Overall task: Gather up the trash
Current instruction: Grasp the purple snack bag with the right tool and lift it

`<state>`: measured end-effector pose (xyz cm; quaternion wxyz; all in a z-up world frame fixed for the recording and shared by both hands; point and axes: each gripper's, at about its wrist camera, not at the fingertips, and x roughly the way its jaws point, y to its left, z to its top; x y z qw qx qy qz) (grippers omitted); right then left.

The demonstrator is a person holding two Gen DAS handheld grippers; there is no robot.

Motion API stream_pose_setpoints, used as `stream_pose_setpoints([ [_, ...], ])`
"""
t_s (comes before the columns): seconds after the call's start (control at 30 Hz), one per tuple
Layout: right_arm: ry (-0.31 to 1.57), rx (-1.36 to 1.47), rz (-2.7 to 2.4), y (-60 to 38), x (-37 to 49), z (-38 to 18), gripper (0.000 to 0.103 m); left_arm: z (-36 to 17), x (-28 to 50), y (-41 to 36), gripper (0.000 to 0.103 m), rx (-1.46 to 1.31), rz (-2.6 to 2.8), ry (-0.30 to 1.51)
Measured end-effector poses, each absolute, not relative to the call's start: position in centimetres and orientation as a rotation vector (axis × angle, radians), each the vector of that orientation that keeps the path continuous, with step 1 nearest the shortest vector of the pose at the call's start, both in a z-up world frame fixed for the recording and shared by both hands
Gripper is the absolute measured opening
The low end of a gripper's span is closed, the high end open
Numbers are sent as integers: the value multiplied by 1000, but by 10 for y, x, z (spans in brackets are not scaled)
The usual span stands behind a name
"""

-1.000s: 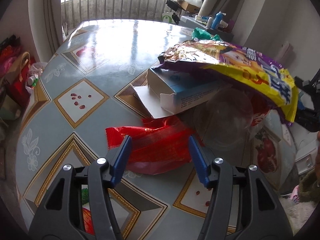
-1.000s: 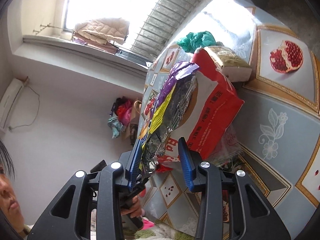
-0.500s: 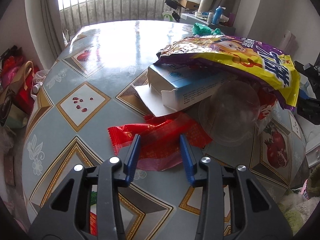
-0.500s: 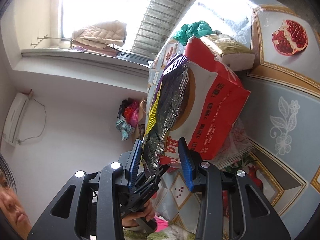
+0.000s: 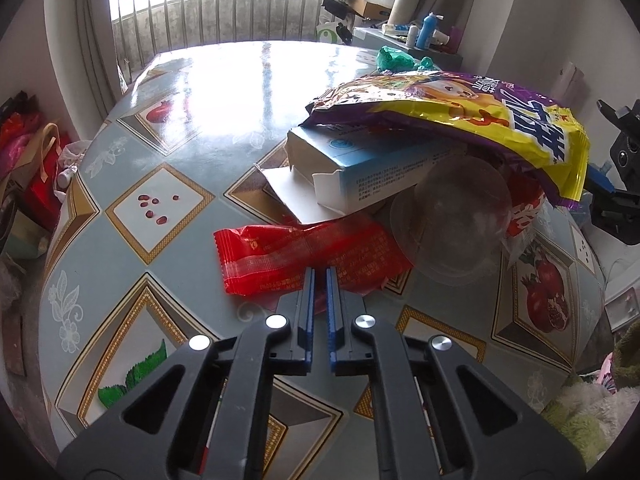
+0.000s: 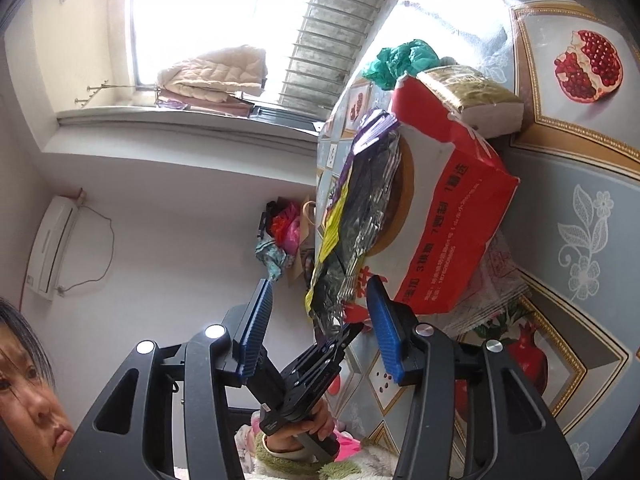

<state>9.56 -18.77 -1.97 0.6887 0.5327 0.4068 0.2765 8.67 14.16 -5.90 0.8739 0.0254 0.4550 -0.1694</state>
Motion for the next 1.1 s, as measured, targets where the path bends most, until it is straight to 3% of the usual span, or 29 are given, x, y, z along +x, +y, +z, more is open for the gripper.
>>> stream_pose_setpoints([
  [0.8,959,1247,532,-190,108,-33,54,-60,89,144,0,40,-363,942],
  [0.83,963,1254,530,-191,107,-34,55,-60,89,144,0,40,-363,942],
  [0.9,976,1281,529,-191,108,-35,69,-60,89,144,0,40,-363,942],
  [0.93,981,1295,525,-191,109,-35,71,-60,89,144,0,40,-363,942],
  [1.1,986,1319,541,-186,114,-30,72,-60,89,143,0,40,-364,942],
])
